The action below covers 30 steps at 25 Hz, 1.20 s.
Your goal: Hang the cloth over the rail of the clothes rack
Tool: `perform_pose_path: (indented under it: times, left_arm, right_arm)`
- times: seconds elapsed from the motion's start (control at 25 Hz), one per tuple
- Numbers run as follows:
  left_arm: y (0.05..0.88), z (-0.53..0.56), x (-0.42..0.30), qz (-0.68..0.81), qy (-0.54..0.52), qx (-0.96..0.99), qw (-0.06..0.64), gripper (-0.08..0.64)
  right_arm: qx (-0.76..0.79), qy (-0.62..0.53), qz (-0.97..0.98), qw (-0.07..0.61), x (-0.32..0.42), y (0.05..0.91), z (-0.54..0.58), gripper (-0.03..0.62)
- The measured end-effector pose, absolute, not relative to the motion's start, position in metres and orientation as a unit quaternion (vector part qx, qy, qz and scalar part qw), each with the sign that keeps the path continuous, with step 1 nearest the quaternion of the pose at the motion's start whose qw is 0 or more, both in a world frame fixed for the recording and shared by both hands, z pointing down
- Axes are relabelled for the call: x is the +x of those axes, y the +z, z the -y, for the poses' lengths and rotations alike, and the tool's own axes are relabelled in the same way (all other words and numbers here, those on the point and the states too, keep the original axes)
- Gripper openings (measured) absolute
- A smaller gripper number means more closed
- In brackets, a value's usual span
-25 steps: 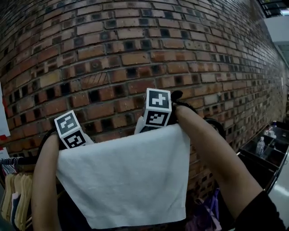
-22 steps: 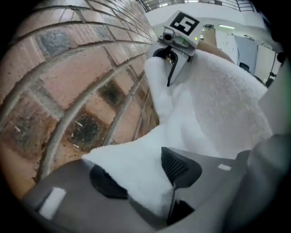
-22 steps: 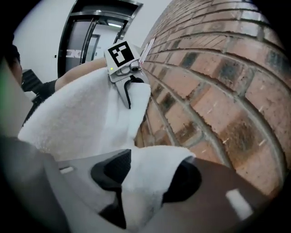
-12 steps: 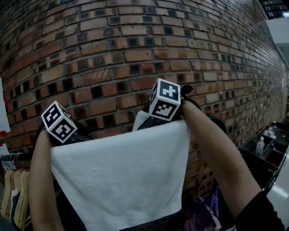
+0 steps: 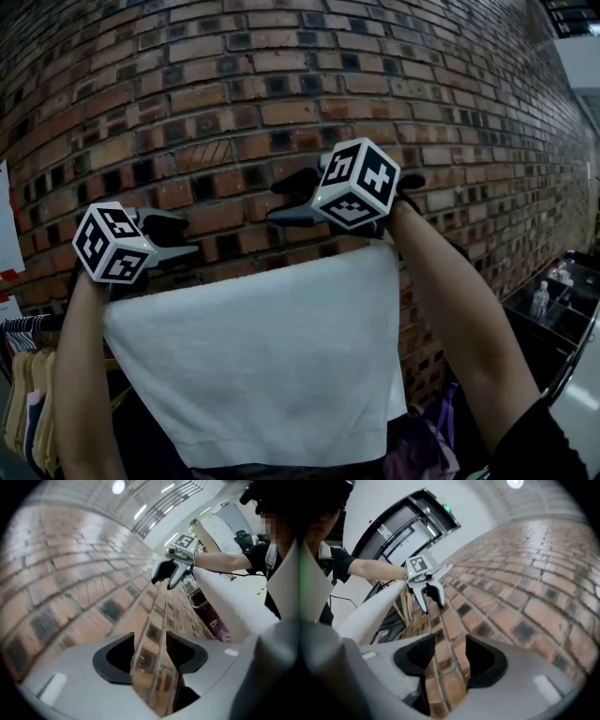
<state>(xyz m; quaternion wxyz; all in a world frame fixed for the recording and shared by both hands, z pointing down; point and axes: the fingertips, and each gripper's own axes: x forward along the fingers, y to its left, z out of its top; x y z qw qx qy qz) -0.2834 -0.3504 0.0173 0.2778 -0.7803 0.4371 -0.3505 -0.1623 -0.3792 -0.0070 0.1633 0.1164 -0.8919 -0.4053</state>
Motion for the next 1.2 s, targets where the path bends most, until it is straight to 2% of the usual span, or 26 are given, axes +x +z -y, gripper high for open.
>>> perform_pose_path:
  times: [0.2,0.24,0.28,0.32,0.36,0.4,0.48,0.64,0.84,1.2]
  left_arm:
    - [-0.084,0.262,-0.225,-0.451,-0.132,-0.741,0.479,0.222]
    - [-0.099,0.235,-0.213,-0.457,-0.082,-0.725,0.509,0.213]
    - [-0.112,0.206,-0.202,-0.465,-0.028,-0.707,0.531,0.164]
    - [-0.121,0.178,-0.192,-0.474,0.026,-0.692,0.544,0.043]
    - [-0.124,0.156,-0.184,-0.482,0.07,-0.683,0.545,0.008]
    - [-0.12,0.142,-0.176,-0.49,0.096,-0.677,0.541,0.008]
    - [-0.097,0.129,-0.159,-0.511,0.106,-0.658,0.543,0.008]
    - [-0.014,0.135,-0.122,-0.532,0.087,-0.647,0.539,0.008]
    - [0.1,0.172,-0.12,-0.564,0.069,-0.697,0.437,0.008]
    - [0.251,0.188,-0.122,-0.607,0.031,-0.749,0.264,0.008]
  right_arm:
    - [0.129,-0.455,0.879,-0.065,-0.129,-0.094,0.286,0.204]
    - [0.125,-0.451,0.877,-0.111,-0.118,-0.104,0.262,0.202]
    - [0.126,-0.443,0.873,-0.158,-0.107,-0.112,0.238,0.201]
    - [0.136,-0.433,0.868,-0.203,-0.096,-0.116,0.217,0.147]
    - [0.151,-0.422,0.861,-0.239,-0.088,-0.115,0.202,0.071]
    - [0.168,-0.413,0.856,-0.263,-0.084,-0.109,0.193,0.014]
    - [0.198,-0.404,0.845,-0.289,-0.082,-0.086,0.181,0.003]
    - [0.234,-0.383,0.838,-0.311,-0.088,-0.02,0.167,0.003]
    - [0.271,-0.295,0.876,-0.27,-0.091,0.089,0.191,0.005]
    - [0.288,-0.152,0.929,-0.175,-0.098,0.242,0.197,0.005]
